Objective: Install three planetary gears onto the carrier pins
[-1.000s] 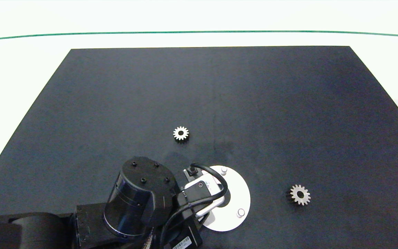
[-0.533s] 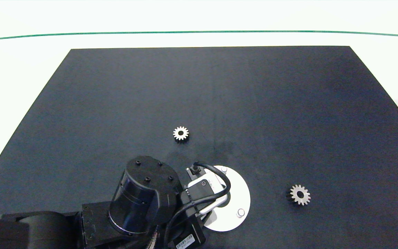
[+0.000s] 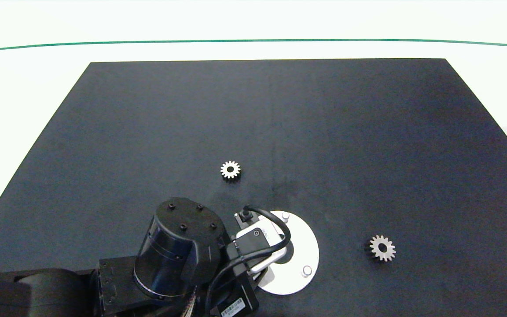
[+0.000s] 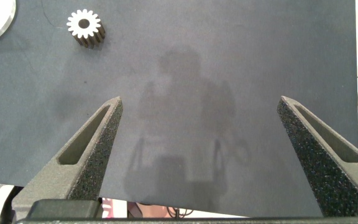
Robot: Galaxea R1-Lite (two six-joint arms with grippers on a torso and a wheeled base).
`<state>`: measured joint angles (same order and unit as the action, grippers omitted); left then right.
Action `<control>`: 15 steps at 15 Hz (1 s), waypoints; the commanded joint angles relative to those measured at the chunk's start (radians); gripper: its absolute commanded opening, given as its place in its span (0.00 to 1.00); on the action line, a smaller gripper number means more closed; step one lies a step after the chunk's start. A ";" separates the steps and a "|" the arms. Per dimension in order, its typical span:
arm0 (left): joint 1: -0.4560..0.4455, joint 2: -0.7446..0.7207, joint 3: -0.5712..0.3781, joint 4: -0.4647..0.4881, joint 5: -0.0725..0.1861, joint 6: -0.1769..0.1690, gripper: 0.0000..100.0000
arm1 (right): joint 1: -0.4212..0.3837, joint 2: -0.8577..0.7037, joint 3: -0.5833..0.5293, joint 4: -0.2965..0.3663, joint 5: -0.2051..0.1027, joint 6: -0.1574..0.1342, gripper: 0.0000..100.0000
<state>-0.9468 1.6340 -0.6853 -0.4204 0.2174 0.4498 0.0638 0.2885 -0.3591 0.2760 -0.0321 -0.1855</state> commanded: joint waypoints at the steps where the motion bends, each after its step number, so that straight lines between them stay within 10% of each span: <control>1: 0.000 -0.010 0.001 -0.004 0.002 0.003 0.07 | 0.001 0.001 0.000 0.002 0.000 -0.002 1.00; 15: -0.004 0.003 0.001 -0.008 0.002 -0.006 0.07 | 0.001 0.000 0.000 0.002 -0.003 0.000 1.00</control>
<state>-0.9523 1.6343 -0.6836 -0.4243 0.2174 0.4415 0.0638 0.2881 -0.3591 0.2760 -0.0351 -0.1843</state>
